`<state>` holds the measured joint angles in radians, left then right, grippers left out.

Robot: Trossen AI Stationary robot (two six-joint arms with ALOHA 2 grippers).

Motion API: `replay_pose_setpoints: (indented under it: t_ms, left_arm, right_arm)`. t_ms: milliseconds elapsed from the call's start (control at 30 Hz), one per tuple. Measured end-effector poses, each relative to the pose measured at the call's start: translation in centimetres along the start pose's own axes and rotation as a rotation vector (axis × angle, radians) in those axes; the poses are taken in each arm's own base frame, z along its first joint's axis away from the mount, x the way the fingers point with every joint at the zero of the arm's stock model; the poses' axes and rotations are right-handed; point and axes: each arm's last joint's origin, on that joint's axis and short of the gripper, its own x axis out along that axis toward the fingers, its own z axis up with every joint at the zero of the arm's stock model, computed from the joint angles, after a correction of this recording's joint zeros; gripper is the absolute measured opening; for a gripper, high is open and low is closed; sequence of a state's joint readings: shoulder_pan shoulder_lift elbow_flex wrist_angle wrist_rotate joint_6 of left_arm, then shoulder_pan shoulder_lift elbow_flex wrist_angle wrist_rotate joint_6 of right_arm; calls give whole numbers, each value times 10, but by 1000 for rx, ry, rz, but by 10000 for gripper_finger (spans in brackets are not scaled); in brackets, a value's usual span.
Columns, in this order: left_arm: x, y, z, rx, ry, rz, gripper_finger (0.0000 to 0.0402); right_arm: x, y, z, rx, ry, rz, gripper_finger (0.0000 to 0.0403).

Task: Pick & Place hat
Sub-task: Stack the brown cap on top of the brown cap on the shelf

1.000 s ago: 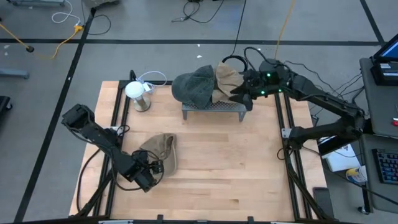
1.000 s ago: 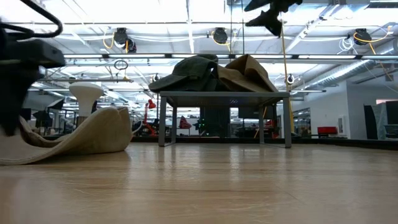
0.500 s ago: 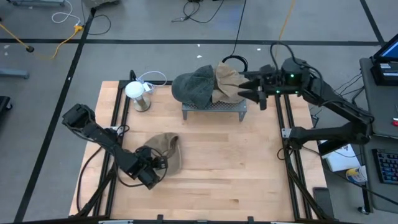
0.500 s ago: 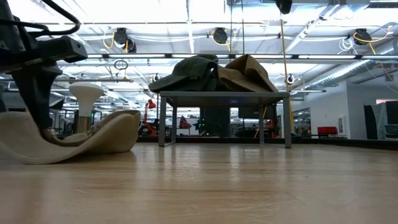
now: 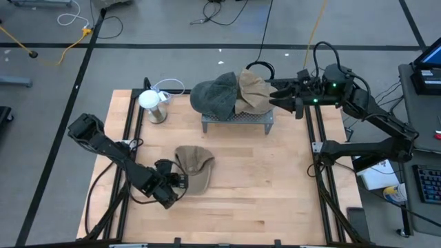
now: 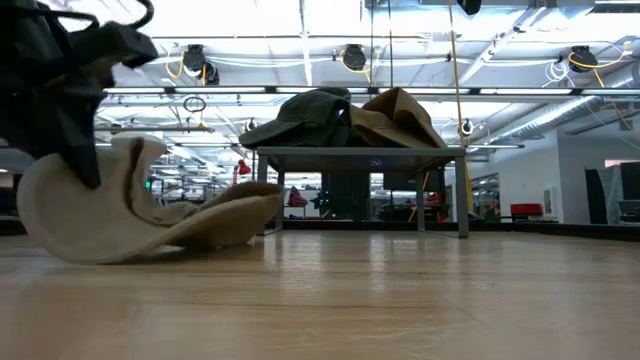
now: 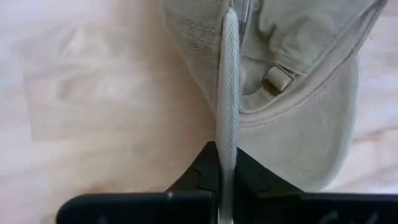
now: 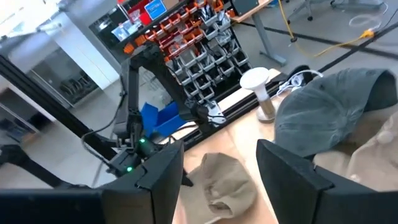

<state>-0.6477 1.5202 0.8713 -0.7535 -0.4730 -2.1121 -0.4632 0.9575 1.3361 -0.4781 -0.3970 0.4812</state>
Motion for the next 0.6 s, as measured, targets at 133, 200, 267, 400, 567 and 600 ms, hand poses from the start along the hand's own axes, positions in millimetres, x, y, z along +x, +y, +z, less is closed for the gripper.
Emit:
replay_pose_setpoints:
  t_ms: [133, 200, 267, 400, 567, 600]
  left_arm:
    - [-15, -4, 8, 101, -1, -72, 11]
    - [-23, -5, 12, 164, -7, -110, 8]
    - [-32, -6, 17, 237, -19, -165, 8]
    - [-53, -9, 29, 398, -48, -289, 9]
    - [-83, -17, 43, 609, -123, -506, 8]
    - [-89, -19, 47, 645, -141, -549, 8]
  right_arm:
    - [0, 4, -2, 98, 9, 20, 196]
    - [0, 7, -3, 162, 19, 34, 196]
    - [1, 10, -4, 236, 33, 50, 196]
    - [3, 15, -8, 432, 67, 67, 196]
    - [4, 22, -15, 608, 133, 81, 196]
    - [4, 24, -16, 628, 145, 90, 196]
